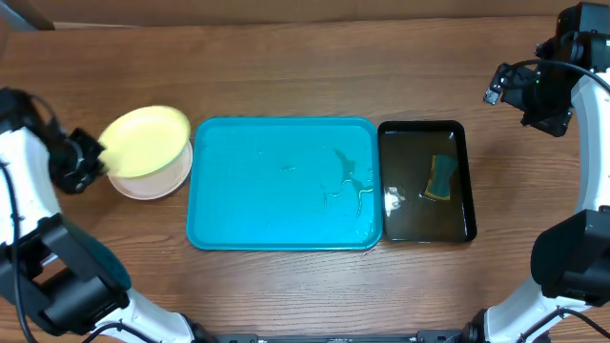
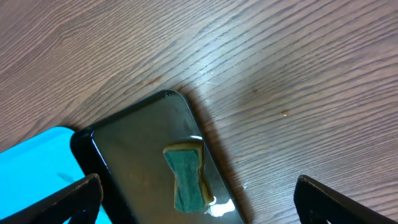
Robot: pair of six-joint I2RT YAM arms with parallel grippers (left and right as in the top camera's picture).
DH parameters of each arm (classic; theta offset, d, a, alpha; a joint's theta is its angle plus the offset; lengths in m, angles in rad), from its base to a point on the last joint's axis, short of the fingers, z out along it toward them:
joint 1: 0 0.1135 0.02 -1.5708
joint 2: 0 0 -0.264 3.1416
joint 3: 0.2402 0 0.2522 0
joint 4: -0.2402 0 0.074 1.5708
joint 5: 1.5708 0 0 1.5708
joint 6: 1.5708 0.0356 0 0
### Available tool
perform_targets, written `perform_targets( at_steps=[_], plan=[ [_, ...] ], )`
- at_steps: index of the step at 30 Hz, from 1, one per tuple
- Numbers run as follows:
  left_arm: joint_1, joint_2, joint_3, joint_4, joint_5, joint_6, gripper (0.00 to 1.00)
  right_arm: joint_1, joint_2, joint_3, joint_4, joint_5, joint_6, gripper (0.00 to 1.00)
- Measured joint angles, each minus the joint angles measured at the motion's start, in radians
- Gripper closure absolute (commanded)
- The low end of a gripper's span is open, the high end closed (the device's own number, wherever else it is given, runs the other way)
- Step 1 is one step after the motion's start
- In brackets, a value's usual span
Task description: Clean dirty plates on tray and stack at the side
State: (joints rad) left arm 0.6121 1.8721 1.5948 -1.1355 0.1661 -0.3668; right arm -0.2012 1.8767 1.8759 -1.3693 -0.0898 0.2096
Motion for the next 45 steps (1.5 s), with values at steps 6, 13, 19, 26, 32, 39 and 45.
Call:
perform_targets(
  at_steps=[6, 13, 19, 26, 32, 39, 45],
  plan=[
    [0.019, 0.0, -0.014, 0.031, -0.067, -0.024, 0.96, 0.0, 0.0, 0.0, 0.0, 0.0, 0.0, 0.0],
    [-0.018, 0.0, -0.056, 0.095, -0.093, -0.028, 0.96, 0.0, 0.0, 0.0, 0.0, 0.0, 0.0, 0.0],
    [-0.037, 0.0, -0.106, 0.139, -0.123, -0.039, 0.3, 0.0, 0.0, 0.0, 0.0, 0.0, 0.0, 0.0],
    [-0.037, 0.0, -0.11, 0.172, 0.023, 0.029, 0.14, 0.0, 0.0, 0.0, 0.0, 0.0, 0.0, 0.0],
    [-0.081, 0.0, -0.111, 0.188, 0.29, 0.163, 0.0, 0.0, 0.0, 0.0, 0.0, 0.0, 0.0, 0.0],
    [-0.17, 0.0, -0.111, 0.19, 0.323, 0.203, 0.0, 0.0, 0.0, 0.0, 0.0, 0.0, 0.0, 0.0],
    [-0.194, 0.0, -0.111, 0.19, 0.245, 0.214, 0.0, 0.0, 0.0, 0.0, 0.0, 0.0, 0.0, 0.0]
  ],
)
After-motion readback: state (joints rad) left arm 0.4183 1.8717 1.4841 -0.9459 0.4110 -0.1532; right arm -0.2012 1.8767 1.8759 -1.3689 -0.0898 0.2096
